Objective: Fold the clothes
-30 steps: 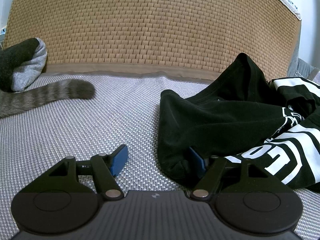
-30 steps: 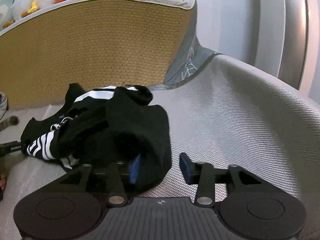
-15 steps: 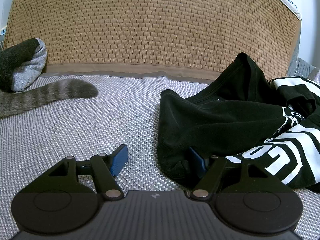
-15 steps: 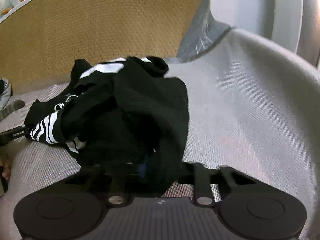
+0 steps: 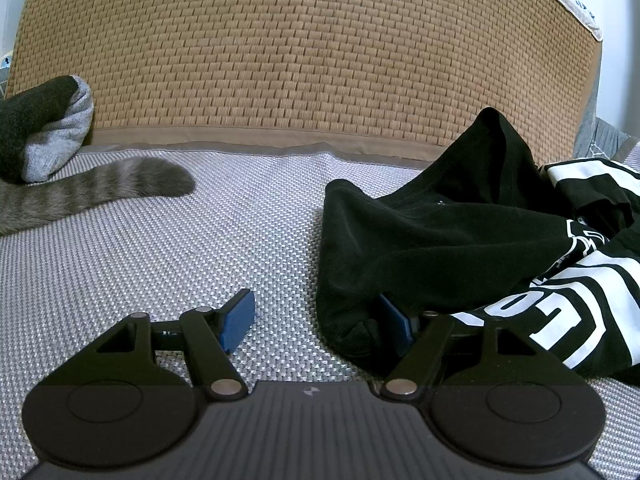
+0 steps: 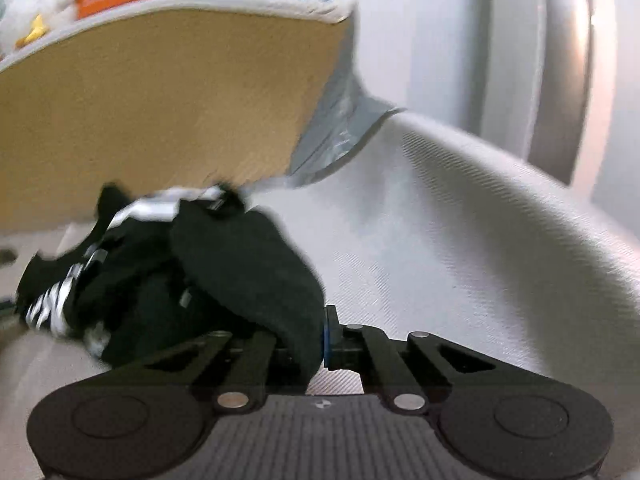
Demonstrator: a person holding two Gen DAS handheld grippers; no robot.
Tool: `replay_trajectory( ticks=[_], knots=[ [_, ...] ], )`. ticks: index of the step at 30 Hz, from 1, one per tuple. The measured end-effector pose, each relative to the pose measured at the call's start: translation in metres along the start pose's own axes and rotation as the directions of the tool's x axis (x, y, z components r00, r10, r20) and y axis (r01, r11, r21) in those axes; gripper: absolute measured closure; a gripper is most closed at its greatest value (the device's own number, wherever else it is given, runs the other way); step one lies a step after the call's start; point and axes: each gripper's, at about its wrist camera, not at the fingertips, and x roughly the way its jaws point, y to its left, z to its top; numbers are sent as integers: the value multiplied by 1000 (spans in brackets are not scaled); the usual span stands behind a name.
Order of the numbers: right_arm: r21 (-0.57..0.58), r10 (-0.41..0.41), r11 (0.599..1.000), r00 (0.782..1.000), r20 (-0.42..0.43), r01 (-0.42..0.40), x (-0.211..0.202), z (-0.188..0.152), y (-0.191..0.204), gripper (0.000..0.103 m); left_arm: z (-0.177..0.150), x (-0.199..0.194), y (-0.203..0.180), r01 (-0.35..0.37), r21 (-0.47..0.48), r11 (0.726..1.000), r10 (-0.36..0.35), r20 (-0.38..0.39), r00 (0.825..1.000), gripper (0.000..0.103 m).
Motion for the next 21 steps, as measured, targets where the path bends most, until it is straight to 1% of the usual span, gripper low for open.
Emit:
replay_trajectory(
  ticks=[3, 7, 13, 15, 17, 19, 21],
  knots=[
    [10, -13, 1000, 999, 39, 13, -4, 19, -12, 100, 0, 1, -1, 2, 0, 1000, -2, 0, 1000, 29],
    [-25, -36, 999, 996, 87, 39, -11, 41, -19, 100, 0, 1, -2, 8, 3, 1000, -8, -2, 1000, 27],
    [-22, -71, 997, 990, 122, 74, -13, 62, -36, 100, -1, 2, -2, 14, 9, 1000, -14, -4, 1000, 24],
    [-7, -79, 997, 991, 108, 81, -5, 61, -42, 100, -1, 2, -2, 15, 9, 1000, -15, -4, 1000, 24],
    [14, -100, 995, 992, 73, 100, 10, 56, -50, 100, -2, 2, -2, 16, 9, 1000, -16, -4, 1000, 24],
    [18, -129, 991, 992, 10, 129, 31, 47, -58, 100, -2, 2, -2, 17, 9, 1000, -17, -4, 1000, 24],
    [23, -141, 989, 987, -80, 143, 50, 37, -65, 100, -2, 3, -1, 17, 8, 1000, -17, -4, 1000, 24]
  ],
)
